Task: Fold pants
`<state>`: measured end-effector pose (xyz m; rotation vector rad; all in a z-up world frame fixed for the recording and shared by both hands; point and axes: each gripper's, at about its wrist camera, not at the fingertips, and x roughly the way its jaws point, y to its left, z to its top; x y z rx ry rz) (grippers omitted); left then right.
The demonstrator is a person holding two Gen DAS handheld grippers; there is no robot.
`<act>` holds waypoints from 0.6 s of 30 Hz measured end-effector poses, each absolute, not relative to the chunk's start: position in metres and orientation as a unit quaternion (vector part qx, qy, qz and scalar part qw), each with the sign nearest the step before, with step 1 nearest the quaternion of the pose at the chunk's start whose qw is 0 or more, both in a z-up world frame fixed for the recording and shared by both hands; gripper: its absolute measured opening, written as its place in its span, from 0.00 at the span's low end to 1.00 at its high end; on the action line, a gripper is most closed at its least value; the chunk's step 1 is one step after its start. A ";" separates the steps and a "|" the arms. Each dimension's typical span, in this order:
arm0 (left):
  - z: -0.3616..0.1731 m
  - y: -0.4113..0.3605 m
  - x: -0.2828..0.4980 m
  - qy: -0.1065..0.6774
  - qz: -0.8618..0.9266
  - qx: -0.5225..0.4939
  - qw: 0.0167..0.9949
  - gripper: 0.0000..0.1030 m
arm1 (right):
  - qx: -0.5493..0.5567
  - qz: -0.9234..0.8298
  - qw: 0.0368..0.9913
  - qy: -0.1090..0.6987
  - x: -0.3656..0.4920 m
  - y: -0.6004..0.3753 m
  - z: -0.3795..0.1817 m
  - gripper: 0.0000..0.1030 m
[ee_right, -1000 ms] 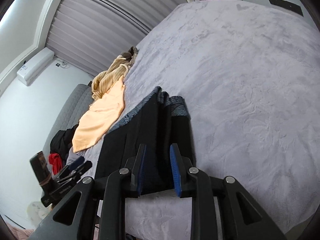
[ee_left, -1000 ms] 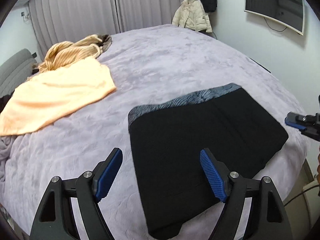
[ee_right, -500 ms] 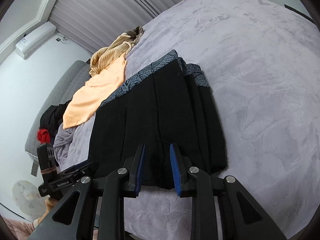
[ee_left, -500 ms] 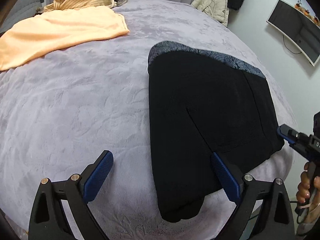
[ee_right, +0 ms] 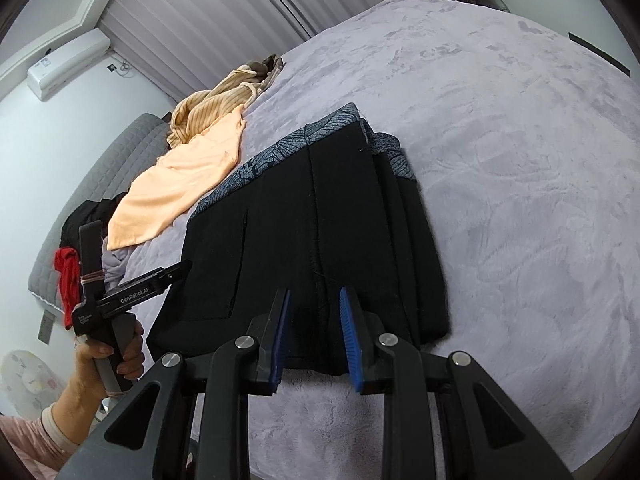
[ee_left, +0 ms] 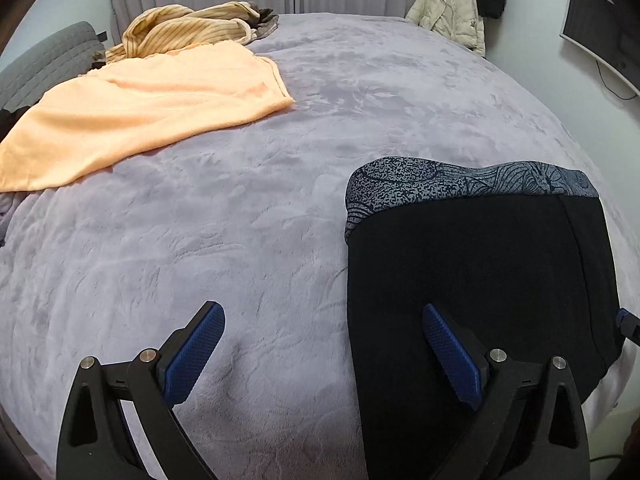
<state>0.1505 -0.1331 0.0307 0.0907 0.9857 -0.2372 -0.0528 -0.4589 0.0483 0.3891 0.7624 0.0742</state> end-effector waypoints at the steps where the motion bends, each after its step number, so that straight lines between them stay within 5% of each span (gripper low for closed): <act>1: 0.033 -0.131 0.153 0.475 -0.115 0.043 0.872 0.97 | 0.187 0.036 0.909 0.370 -0.052 -0.458 0.048 0.27; 8: 0.034 -0.126 0.153 0.481 -0.121 0.032 0.868 0.97 | 0.177 0.029 0.913 0.367 -0.055 -0.453 0.054 0.28; 12: 0.034 -0.124 0.154 0.484 -0.124 0.031 0.866 0.97 | 0.202 0.034 0.908 0.364 -0.055 -0.462 0.061 0.58; 18: 0.033 -0.126 0.152 0.479 -0.120 0.037 0.869 0.97 | 0.181 -0.011 0.907 0.381 -0.054 -0.473 0.064 0.67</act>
